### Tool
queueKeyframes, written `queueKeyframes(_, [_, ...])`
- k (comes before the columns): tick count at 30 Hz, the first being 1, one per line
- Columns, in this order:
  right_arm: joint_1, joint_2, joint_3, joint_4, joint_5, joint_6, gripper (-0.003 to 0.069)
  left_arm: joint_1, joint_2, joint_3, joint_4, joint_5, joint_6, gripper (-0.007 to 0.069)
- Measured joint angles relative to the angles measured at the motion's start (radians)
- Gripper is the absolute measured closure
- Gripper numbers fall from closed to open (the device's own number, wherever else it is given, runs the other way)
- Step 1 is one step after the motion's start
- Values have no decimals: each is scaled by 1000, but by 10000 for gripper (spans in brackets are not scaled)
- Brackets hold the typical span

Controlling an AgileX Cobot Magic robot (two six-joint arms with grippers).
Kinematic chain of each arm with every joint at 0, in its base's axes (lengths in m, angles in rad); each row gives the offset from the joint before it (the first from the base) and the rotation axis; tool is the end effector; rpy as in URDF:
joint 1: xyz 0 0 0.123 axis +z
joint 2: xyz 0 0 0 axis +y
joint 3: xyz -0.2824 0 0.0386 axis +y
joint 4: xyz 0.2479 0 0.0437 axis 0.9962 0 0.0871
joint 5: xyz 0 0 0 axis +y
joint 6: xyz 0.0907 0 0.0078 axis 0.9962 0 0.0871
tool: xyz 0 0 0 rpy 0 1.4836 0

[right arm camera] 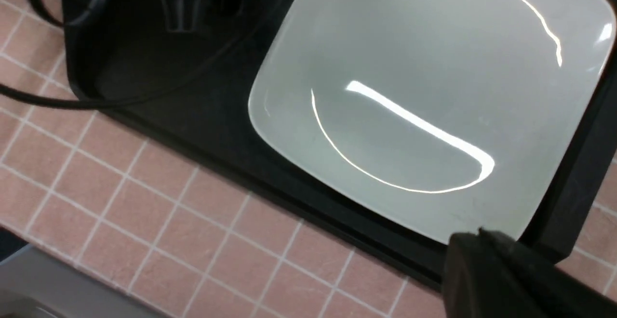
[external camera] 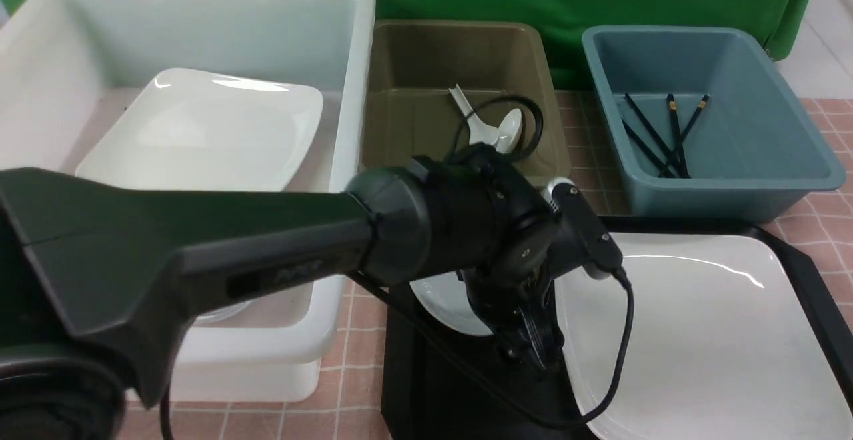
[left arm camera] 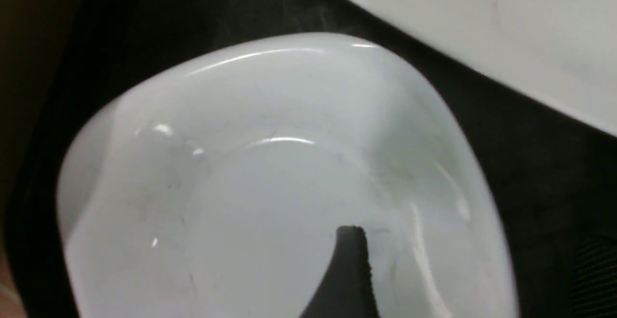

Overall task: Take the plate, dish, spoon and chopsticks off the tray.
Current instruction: Use the left arm to grab a small plate from the dinner plate, then use the left arm to put the small plate into the large storage box on the left

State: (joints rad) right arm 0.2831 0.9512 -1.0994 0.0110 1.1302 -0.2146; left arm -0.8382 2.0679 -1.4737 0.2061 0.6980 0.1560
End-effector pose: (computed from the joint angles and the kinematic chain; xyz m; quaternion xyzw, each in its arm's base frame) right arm 0.1563 0.0464 0.3841 -0.2318 0.9145 0.0168 0.3312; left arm 0.2975 -0.3128 0.1663 0.5240 0.8285 0.0143 0.1970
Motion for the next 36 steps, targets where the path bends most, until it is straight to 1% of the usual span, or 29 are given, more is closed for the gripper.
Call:
queueKeyframes(3, [0, 0, 0, 14, 0, 0, 629, 13, 18, 0, 4, -17, -5, 97])
queueKeyframes(5, [0, 0, 0, 29, 0, -6, 629, 28, 25, -1, -5, -31, -21, 159])
queueKeyframes(6, [0, 0, 0, 30, 0, -8, 629, 29, 25, -1, -10, -33, -23, 167])
queueKeyframes(7, [0, 0, 0, 38, 0, -16, 629, 39, 26, -1, -20, -33, -35, 249])
queueKeyframes(8, [0, 0, 0, 40, 0, -19, 629, 39, 26, -1, -22, -33, -35, 260])
queueKeyframes(9, [0, 0, 0, 46, -1, -30, 629, 46, 27, -2, -33, -30, -37, 347])
queueKeyframes(10, [0, 0, 0, 50, -1, -33, 629, 49, 27, -4, -39, -26, -36, 417])
queueKeyframes(12, [0, 0, -1, 56, -1, -34, 629, 48, 22, -13, -33, -26, -29, 503])
queueKeyframes(14, [0, 0, -10, 58, -1, -37, 629, 48, 12, -25, -39, -9, -28, 527])
queueKeyframes(16, [0, 0, -25, 58, -2, -37, 629, 48, 5, -36, -69, 10, -27, 529])
queueKeyframes(19, [0, 0, -95, 77, -4, -37, 629, 49, -31, -76, -149, 108, -27, 545])
queueKeyframes(20, [0, 0, -100, 80, -4, -37, 629, 49, -34, -80, -155, 114, -27, 550])
queueKeyframes(21, [0, 0, -136, 99, -4, -41, 629, 49, -59, -109, -186, 155, -30, 581])
queueKeyframes(22, [0, 2, -157, 114, -4, -52, 629, 48, -77, -134, -199, 188, -31, 595])
queueKeyframes(24, [0, 12, -214, 159, -4, -79, 629, 52, -129, -194, -206, 250, -36, 608])
queueKeyframes(26, [0, 39, -280, 230, -4, -117, 629, 70, -197, -269, -206, 296, -36, 615])
queueKeyframes(27, [0, 39, -286, 238, -4, -120, 629, 73, -204, -276, -206, 299, -36, 615])
queueKeyframes(31, [0, 149, -428, 419, 1, -201, 629, 176, -342, -378, -199, 357, -36, 615])
queueKeyframes(32, [0, 175, -448, 439, 1, -210, 629, 204, -364, -386, -197, 368, -36, 616])
queueKeyframes(34, [8, 259, -530, 494, 2, -218, 629, 296, -411, -389, -188, 415, -36, 616])
queueKeyframes(36, [42, 322, -594, 502, 2, -218, 629, 384, -436, -377, -184, 453, -36, 616])
